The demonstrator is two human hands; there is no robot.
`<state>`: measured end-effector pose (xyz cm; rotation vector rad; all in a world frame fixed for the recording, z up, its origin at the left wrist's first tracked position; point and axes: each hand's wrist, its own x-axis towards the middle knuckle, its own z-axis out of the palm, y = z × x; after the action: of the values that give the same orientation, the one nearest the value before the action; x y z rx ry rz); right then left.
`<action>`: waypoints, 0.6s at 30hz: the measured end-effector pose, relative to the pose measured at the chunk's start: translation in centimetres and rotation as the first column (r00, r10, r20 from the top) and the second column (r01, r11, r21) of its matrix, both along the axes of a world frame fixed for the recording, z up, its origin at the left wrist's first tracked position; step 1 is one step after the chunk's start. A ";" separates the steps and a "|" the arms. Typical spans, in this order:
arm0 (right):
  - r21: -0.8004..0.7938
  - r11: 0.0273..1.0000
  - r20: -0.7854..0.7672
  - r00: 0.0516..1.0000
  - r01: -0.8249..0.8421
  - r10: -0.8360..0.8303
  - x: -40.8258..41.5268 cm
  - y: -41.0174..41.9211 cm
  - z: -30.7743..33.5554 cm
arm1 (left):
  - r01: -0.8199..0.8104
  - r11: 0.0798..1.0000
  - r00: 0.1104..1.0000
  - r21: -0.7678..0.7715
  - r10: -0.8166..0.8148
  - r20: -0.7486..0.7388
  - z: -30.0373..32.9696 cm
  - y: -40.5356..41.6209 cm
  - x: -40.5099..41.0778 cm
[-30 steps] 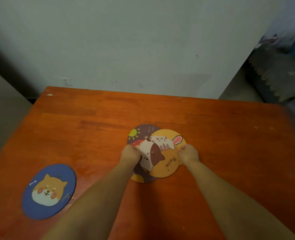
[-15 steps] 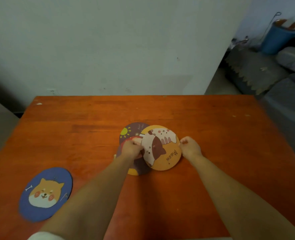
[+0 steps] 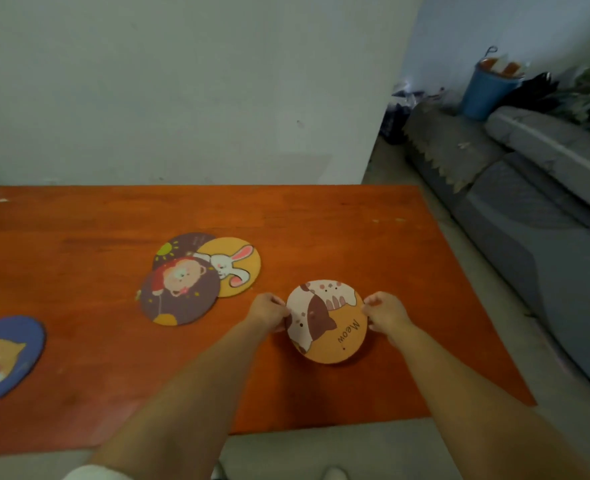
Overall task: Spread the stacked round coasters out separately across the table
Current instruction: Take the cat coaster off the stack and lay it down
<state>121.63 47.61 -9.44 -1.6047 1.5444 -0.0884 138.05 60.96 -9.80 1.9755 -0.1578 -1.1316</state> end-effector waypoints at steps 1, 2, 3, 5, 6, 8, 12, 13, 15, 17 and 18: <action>0.011 1.000 -0.003 1.000 -0.016 0.016 -1.0 -0.2 -0.4 | -0.020 0.999 1.000 0.025 0.020 0.010 -0.5 -0.2 -1.2; 0.019 0.999 -0.005 0.999 -0.035 0.035 -1.8 -0.3 -0.7 | -0.038 0.998 0.999 0.047 0.037 0.021 -0.8 -0.3 -2.2; 0.028 0.998 -0.006 0.998 -0.055 0.056 -2.4 -0.2 -1.2 | -0.053 0.996 0.998 0.066 0.050 0.039 -1.2 -0.2 -3.0; 0.041 0.995 -0.004 0.995 -0.095 0.095 -3.3 0.1 -2.1 | -0.073 0.992 0.994 0.105 0.063 0.094 -2.0 0.3 -4.1; 0.039 0.994 0.000 0.994 -0.105 0.106 -3.6 0.2 -2.5 | -0.080 0.990 0.990 0.119 0.065 0.124 -2.4 0.5 -4.5; 0.022 0.990 0.001 0.990 -0.138 0.138 -4.0 0.1 -3.2 | -0.086 0.987 0.980 0.133 0.060 0.190 -2.9 0.7 -5.3; -0.040 0.974 -0.046 0.974 -0.224 0.222 -3.8 -0.1 -4.3 | -0.013 0.978 0.941 0.209 -0.059 0.334 -3.9 0.3 -6.0; -0.055 0.968 -0.059 0.969 -0.244 0.240 -3.8 -0.1 -4.5 | 0.005 0.972 0.930 0.235 -0.091 0.357 -4.2 0.3 -6.1; -0.091 0.948 -0.097 0.950 -0.306 0.298 -3.6 -0.2 -4.8 | 0.038 0.955 0.896 0.295 -0.163 0.412 -4.7 0.0 -6.2; -0.108 0.909 -0.185 0.906 -0.403 0.380 -3.4 -0.4 -4.8 | 0.069 0.933 0.847 0.354 -0.242 0.473 -5.0 -0.2 -6.5; -0.108 0.891 -0.229 0.884 -0.440 0.408 -3.2 -0.5 -4.6 | 0.077 0.922 0.824 0.380 -0.273 0.497 -5.0 -0.3 -6.6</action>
<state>118.43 47.12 -14.08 -2.1013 1.3173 0.2054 131.43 60.69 -14.84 2.6151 -0.4799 -0.7047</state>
